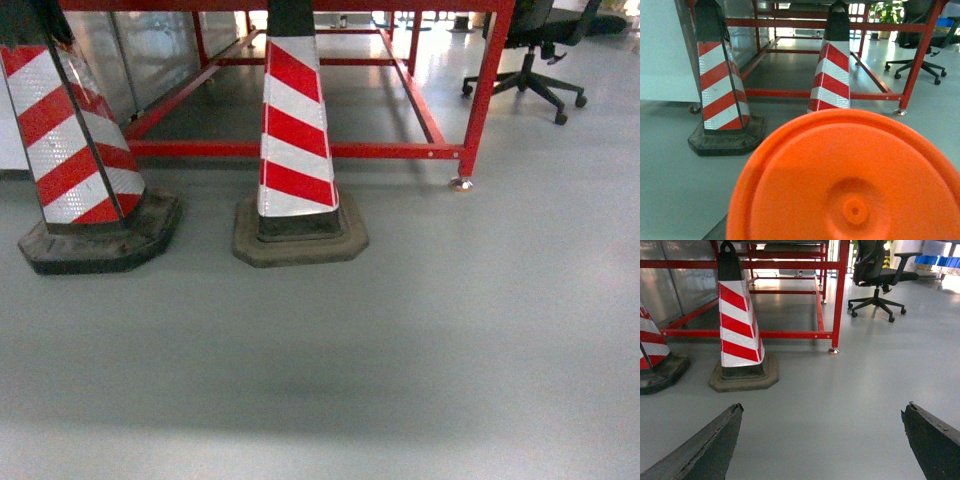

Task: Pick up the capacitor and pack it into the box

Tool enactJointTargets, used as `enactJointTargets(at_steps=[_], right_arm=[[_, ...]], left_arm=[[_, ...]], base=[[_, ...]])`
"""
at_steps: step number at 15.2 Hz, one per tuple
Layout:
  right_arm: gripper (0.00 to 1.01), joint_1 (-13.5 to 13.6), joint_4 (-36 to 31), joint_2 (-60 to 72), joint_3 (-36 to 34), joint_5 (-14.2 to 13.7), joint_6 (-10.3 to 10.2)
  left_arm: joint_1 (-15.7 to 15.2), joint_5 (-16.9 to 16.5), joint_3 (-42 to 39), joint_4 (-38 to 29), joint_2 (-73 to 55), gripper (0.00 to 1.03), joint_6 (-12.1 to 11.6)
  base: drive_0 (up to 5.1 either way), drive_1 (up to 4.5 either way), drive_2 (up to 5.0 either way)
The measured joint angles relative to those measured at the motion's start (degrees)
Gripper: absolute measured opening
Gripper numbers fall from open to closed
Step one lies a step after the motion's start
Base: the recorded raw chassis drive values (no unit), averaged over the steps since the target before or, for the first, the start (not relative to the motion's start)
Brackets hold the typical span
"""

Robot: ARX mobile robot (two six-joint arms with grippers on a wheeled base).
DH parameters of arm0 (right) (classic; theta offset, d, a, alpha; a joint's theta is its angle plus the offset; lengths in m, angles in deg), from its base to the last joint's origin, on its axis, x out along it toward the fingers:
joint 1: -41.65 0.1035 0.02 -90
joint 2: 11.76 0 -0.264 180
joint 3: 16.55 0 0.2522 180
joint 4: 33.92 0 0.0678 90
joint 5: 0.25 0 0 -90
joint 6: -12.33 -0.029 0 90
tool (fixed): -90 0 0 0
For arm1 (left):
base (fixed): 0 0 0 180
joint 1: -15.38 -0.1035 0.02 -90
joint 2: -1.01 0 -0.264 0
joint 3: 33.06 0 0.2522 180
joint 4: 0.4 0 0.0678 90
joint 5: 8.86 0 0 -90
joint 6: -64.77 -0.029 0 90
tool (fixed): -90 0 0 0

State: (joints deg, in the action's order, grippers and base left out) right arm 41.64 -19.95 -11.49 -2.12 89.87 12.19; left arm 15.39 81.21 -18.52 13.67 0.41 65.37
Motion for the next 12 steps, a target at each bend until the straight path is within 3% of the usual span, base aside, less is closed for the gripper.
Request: enactJointTargets(at_steps=[10, 12], right_arm=[[0.98, 0.0, 0.1, 0.0, 0.0, -0.1, 0.0], [0.98, 0.0, 0.0, 0.0, 0.0, -0.1, 0.0]], left_arm=[[0.0, 0.0, 0.0, 0.0, 0.0, 0.43, 0.0], [0.0, 0.0, 0.0, -0.1, 0.0, 0.43, 0.0]], base=[[-4.8, 2.56, 2.6], [0.0, 3.96, -4.0]])
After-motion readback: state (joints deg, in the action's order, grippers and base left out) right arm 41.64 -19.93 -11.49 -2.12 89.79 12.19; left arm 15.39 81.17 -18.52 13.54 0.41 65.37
